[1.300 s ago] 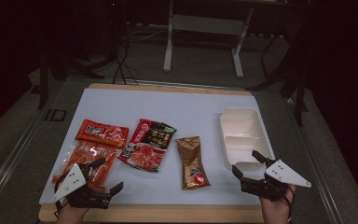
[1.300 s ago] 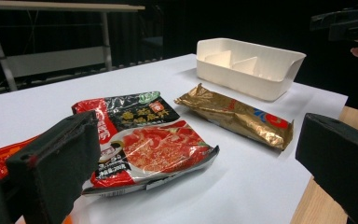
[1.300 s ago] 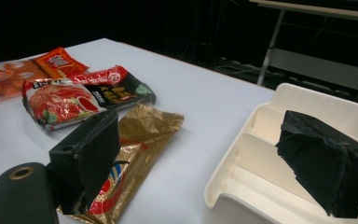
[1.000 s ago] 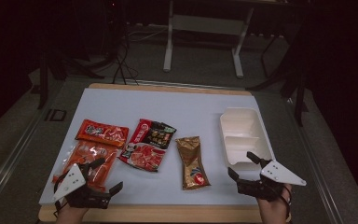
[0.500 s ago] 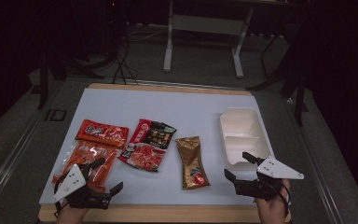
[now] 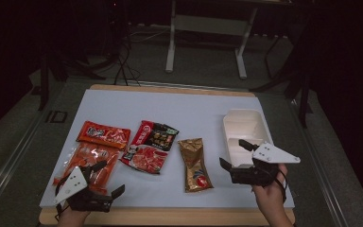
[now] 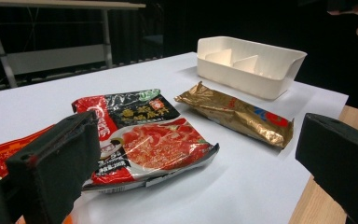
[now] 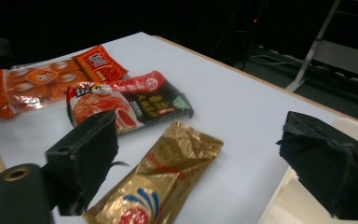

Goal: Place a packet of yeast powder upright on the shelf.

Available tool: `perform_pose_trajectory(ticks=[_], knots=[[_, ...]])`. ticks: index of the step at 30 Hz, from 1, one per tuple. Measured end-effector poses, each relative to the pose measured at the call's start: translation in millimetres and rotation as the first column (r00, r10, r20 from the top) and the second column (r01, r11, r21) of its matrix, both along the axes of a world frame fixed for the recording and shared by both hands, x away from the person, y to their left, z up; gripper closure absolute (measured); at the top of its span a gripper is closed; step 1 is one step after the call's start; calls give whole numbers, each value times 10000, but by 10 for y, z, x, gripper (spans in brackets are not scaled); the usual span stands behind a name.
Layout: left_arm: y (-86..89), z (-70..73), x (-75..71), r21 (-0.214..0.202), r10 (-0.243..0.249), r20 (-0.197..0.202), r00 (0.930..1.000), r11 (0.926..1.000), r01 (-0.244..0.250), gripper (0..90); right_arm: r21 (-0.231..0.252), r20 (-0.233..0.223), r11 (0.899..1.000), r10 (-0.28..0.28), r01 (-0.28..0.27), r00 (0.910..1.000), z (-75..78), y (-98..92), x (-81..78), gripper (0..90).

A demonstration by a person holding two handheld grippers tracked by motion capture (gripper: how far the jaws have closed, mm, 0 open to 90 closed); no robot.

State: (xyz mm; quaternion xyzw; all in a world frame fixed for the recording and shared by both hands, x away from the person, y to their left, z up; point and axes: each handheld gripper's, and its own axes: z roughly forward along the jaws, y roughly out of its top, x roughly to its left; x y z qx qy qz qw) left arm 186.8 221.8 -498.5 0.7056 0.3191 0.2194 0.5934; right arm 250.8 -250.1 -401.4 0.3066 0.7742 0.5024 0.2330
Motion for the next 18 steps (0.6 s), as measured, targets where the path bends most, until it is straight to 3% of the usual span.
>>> perform_pose_trajectory(ticks=[10,15,16,17,18], knots=[[4,-5,5,-48,-6,-36,10000,10000,6,3,73,-4,9999,71,-71,10000,74,152,277,94],[11,-4,3,-64,16,-33,10000,10000,-17,4,62,-242,10000,47,-45,9997,70,205,377,94],[12,-5,5,-61,17,-31,10000,10000,-18,3,-257,-480,9996,117,-130,9988,32,286,487,95],[13,-5,7,-60,17,-35,10000,10000,-17,3,-257,-480,9996,117,-130,9988,32,286,487,95],[13,-7,8,-70,15,-42,10000,10000,-15,3,-189,-764,9998,95,-110,9970,-3,327,565,98]])
